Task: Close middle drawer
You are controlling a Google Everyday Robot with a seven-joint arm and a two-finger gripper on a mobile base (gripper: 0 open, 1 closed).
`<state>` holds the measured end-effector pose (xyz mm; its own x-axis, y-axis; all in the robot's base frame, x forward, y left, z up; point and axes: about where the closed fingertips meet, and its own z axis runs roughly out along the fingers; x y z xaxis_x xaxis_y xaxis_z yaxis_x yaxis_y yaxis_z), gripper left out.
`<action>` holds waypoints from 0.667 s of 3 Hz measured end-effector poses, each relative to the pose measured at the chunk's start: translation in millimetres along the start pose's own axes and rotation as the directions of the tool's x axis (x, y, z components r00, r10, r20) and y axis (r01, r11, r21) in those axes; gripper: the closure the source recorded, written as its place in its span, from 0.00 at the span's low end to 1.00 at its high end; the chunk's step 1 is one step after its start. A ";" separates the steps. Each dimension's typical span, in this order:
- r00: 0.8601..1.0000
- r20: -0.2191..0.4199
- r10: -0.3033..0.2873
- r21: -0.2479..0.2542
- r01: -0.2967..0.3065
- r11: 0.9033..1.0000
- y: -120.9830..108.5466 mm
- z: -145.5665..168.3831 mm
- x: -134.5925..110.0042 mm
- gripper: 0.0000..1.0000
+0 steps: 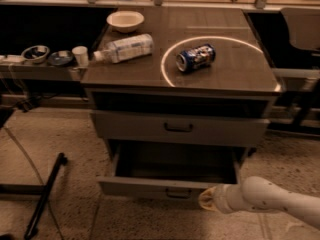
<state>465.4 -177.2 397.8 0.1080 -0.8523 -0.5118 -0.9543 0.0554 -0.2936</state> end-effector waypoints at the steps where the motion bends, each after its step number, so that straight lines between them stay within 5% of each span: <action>1: 1.000 0.000 0.000 0.000 0.000 1.000 1.5 -0.3 -0.3 1.00; 2: 0.999 0.031 0.038 0.030 -0.038 0.999 -26.0 10.2 4.0 1.00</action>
Offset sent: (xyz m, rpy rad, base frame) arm 0.1690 -0.0086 -0.0109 0.2400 -0.0511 -0.2212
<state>493.5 -176.7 395.1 0.0808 -0.8328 -0.5476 -0.9490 0.1038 -0.2978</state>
